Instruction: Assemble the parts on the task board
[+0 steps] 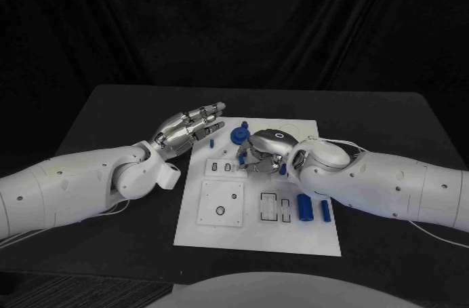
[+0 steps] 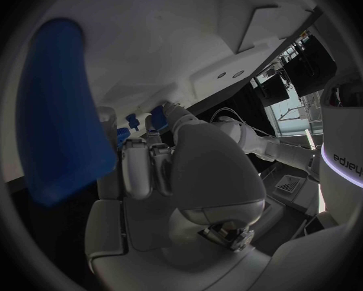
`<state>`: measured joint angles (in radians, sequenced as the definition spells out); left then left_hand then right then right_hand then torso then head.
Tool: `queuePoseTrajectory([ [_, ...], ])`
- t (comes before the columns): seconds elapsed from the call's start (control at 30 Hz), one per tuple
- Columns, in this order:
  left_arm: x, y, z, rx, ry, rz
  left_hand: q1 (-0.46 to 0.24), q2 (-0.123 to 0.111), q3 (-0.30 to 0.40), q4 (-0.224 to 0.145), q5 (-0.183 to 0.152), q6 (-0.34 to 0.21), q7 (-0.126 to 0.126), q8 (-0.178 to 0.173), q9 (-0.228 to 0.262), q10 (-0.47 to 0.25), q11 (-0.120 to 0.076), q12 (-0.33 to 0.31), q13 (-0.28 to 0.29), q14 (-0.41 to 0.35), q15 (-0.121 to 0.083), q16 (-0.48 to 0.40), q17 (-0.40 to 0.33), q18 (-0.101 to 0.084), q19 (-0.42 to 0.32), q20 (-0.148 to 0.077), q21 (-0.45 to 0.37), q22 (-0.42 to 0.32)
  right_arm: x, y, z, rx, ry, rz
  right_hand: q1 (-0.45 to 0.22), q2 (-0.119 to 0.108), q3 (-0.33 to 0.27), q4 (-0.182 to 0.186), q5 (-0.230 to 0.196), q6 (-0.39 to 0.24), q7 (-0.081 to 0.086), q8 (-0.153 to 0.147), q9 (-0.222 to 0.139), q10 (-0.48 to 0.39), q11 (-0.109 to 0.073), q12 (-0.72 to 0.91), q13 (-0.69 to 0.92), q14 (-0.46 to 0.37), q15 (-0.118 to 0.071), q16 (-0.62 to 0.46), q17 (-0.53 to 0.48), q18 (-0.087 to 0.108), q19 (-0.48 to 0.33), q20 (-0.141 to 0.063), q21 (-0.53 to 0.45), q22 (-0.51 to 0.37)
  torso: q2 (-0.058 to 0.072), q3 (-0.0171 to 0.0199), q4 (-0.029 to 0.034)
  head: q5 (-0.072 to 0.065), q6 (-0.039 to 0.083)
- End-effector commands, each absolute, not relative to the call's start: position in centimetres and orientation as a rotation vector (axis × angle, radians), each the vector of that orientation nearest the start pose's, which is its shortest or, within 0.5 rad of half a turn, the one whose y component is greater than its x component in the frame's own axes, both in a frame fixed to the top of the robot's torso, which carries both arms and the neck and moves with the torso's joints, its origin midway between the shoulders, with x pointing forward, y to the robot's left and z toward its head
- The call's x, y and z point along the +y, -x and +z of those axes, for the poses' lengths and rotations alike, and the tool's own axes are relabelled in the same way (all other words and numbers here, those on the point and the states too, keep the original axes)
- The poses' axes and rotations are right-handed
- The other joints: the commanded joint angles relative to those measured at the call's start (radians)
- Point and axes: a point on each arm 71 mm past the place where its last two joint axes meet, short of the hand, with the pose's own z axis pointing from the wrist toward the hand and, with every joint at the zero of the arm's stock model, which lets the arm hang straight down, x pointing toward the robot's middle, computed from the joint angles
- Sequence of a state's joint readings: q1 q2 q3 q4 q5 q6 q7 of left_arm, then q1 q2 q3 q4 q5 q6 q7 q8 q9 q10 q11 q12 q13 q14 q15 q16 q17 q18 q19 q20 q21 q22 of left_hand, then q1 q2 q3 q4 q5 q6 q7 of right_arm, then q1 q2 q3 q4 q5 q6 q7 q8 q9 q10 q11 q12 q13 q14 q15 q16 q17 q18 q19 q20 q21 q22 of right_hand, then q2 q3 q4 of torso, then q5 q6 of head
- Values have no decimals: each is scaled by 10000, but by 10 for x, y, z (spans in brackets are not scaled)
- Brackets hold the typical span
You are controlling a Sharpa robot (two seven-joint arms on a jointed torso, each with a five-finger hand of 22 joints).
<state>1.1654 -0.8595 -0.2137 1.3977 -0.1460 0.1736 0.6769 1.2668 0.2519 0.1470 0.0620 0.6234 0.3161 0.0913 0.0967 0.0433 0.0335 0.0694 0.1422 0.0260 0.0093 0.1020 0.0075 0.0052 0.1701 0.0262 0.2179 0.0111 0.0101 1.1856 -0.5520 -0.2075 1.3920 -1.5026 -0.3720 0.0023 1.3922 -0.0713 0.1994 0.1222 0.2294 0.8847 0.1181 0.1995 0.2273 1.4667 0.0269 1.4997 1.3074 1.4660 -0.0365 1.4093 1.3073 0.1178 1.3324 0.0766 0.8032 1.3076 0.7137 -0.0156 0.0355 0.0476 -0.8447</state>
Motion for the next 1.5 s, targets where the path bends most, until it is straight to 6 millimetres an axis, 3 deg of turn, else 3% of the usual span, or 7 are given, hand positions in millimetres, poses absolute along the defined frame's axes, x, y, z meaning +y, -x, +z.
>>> queuePoseTrajectory([
  [0.03,232,-461,-238,15361,8256,-19520,-92,13,38,4,63,-72,-11,-56,-15,-69,9,-47,-12,28,49,20,5,109,-4,50,36,4,-83,-461,-250,17147,4358,8266,-26,-110,-36,-26,-122,-226,-7,-123,-66,151,-26,-59,1947,448,-14,-21,1298,107,-37,-33,-55,928,2,-1,3,-4,-10],
  [0.6,233,-461,-238,15354,8269,-19453,-105,12,53,5,61,-87,-16,-64,-17,-75,1,-50,-13,28,50,20,5,108,-2,50,37,5,-86,-462,-249,16948,4360,8378,-348,-297,-463,238,-1276,-1973,-219,-870,-852,320,-175,105,2076,744,-116,850,2020,1,215,-123,591,1090,1,0,1,-25,21],
  [0.73,234,-461,-238,15341,8275,-19427,-105,12,53,5,61,-87,-16,-64,-17,-75,1,-50,-13,28,50,20,5,108,-2,50,37,5,-89,-461,-247,16651,4306,8505,-398,-534,-612,617,-1679,-2762,-289,-1014,-1123,331,-232,115,2081,750,-157,869,2040,-4,228,-163,626,1097,1,1,-1,-6,27],
  [0.87,235,-461,-237,15089,8202,-19403,-87,-94,72,-79,19,-106,-63,-73,-16,-86,-40,-49,-13,36,58,26,9,108,7,57,40,8,-92,-458,-241,16038,4219,8808,-238,-1113,-951,1693,-1797,-3398,-298,-1184,-1389,325,-250,109,2071,749,-186,870,2048,-14,215,-204,634,1098,2,3,7,8,71],
  [1.03,236,-460,-233,14644,7620,-19389,-136,-502,-271,49,-1391,-392,-514,-206,-44,-102,30,4,-11,75,105,49,21,106,62,97,65,24,-97,-455,-222,14848,4155,9257,-316,-971,-1618,1722,-1798,-3656,-243,-1271,-1511,143,-195,-32,1945,687,-135,755,1967,24,62,-170,315,1031,4,0,6,-13,88],
  [1.17,237,-458,-230,14428,6737,-19180,211,-595,-2273,1744,-3735,-355,-588,-215,-41,-90,165,112,-9,99,124,58,26,110,87,130,78,32,-104,-453,-202,13879,4129,9465,-420,-1087,-1897,1749,-1788,-4174,-162,-1419,-1641,33,-125,-110,1876,638,-73,679,1917,59,-90,-124,16,972,-5,3,-8,-48,121],
  [1.5,245,-457,-220,13565,5717,-18257,384,-728,-3164,2232,-4392,-583,-508,-312,-77,91,523,534,45,116,65,72,30,116,113,157,108,46,-141,-447,-145,12000,3894,9285,-404,-888,-1816,1741,-1785,-4121,-63,-1413,-1677,-100,-27,-192,1805,545,25,551,1831,114,-338,-41,-450,883,-15,9,-19,-51,209],
])
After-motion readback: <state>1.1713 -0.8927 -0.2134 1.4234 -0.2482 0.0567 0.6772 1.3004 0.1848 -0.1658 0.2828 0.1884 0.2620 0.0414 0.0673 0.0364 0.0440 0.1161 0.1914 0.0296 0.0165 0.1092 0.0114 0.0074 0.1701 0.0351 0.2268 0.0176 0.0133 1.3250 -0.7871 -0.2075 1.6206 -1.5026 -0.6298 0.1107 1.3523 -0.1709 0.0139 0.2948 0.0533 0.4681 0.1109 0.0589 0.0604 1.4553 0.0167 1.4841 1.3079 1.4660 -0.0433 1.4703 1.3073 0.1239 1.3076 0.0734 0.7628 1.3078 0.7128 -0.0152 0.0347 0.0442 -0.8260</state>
